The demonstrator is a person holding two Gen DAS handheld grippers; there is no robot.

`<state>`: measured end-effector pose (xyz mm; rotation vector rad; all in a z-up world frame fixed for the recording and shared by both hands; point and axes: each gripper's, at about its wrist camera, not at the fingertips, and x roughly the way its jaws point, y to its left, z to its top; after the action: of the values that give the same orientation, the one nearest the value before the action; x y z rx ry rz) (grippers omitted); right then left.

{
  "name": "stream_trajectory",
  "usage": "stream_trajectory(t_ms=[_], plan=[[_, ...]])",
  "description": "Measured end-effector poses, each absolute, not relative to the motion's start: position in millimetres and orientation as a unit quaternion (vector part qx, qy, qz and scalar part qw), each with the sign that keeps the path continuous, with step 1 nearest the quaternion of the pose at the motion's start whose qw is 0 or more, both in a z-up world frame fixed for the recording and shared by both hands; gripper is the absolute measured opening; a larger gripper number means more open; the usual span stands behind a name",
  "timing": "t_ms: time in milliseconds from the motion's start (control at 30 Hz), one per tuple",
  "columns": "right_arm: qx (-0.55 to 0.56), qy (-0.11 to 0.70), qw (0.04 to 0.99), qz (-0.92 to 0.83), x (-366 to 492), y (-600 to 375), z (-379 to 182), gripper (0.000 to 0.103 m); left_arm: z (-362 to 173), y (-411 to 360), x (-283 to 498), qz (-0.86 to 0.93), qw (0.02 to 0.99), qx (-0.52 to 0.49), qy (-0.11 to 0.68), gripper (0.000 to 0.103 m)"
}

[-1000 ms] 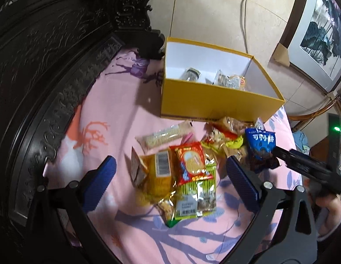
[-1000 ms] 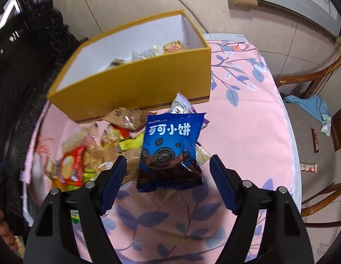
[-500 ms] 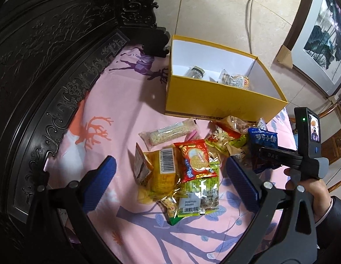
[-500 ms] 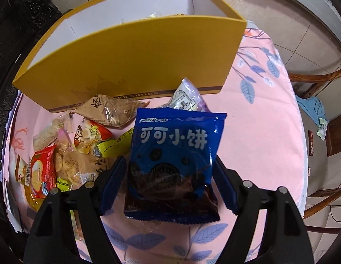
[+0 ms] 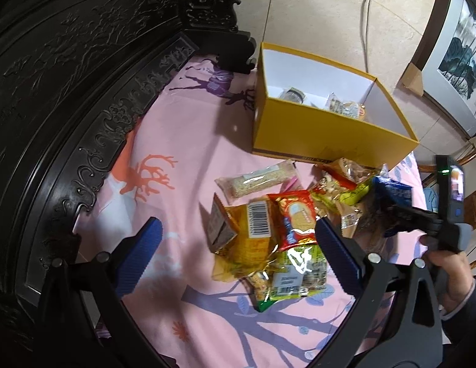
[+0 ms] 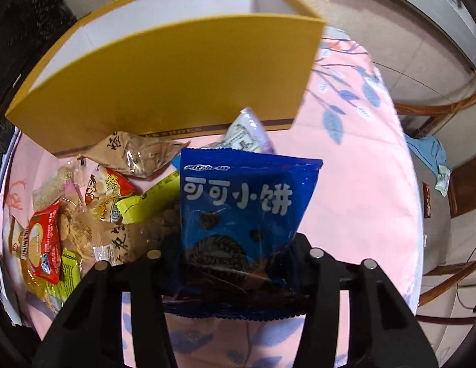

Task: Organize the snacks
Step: 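Grasp the red round biscuit pack with the left gripper while the right holds the blue bag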

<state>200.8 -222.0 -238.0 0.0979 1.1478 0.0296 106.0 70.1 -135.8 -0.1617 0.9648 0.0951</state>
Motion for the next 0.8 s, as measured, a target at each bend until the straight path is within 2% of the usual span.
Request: stream_trajectory(t_ms=[367, 800], plan=[[0.137, 0.524, 0.840, 0.044, 155, -242, -196, 0.051, -158, 48, 116, 0.025, 0.868, -0.074, 0.490, 0.101], [0.150, 0.537, 0.828, 0.061, 142, -247, -199, 0.051, -199, -11, 180, 0.025, 0.840, -0.074, 0.537, 0.100]])
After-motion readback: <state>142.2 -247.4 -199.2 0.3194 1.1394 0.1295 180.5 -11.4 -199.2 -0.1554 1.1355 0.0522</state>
